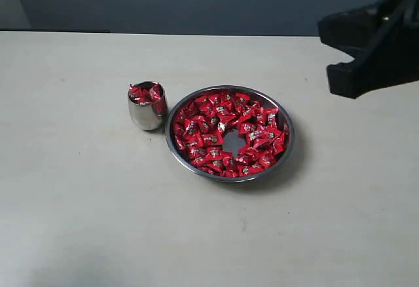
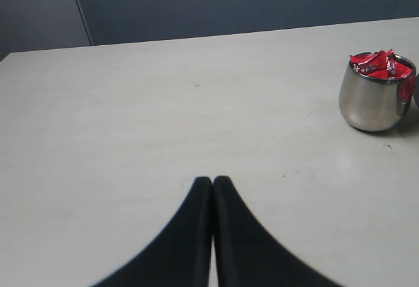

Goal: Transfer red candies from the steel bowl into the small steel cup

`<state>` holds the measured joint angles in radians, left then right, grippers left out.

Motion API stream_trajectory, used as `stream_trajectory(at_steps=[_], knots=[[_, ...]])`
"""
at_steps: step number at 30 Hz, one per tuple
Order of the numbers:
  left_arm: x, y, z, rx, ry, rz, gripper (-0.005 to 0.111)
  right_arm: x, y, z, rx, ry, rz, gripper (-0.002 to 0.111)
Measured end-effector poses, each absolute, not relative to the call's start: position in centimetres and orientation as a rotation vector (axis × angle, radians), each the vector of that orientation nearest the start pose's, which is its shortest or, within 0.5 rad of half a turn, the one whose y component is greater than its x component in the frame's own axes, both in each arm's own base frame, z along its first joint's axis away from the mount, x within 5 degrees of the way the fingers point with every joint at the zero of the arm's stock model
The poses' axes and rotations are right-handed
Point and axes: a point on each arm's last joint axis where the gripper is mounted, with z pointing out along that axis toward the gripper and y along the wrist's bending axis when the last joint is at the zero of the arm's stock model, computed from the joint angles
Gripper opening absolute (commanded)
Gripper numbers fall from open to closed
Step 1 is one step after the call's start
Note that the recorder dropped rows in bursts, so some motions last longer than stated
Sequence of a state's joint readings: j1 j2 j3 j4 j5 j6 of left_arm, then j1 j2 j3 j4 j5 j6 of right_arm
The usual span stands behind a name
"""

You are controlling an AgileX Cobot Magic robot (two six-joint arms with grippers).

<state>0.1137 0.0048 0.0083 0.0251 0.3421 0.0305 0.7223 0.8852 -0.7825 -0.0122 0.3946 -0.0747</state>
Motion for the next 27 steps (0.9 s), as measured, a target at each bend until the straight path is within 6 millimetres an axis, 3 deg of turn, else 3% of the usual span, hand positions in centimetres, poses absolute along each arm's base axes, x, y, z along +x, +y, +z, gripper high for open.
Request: stream_trajectory(at_steps=[6, 14, 27], knots=[[5.4, 0.7, 17.9, -0.061, 1.840, 0.125, 0.000, 13.6, 8.2, 31.2, -0.525, 1.822, 0.365, 0.000], [5.4, 0.7, 17.9, -0.061, 1.840, 0.125, 0.000, 10.7, 3.2, 27.5, -0.227, 1.799, 0.239, 0.000], [5.4, 0.7, 17.9, -0.061, 1.840, 0.125, 0.000, 6.8, 0.4, 22.8, -0.004, 1.693, 0.070, 0.000]])
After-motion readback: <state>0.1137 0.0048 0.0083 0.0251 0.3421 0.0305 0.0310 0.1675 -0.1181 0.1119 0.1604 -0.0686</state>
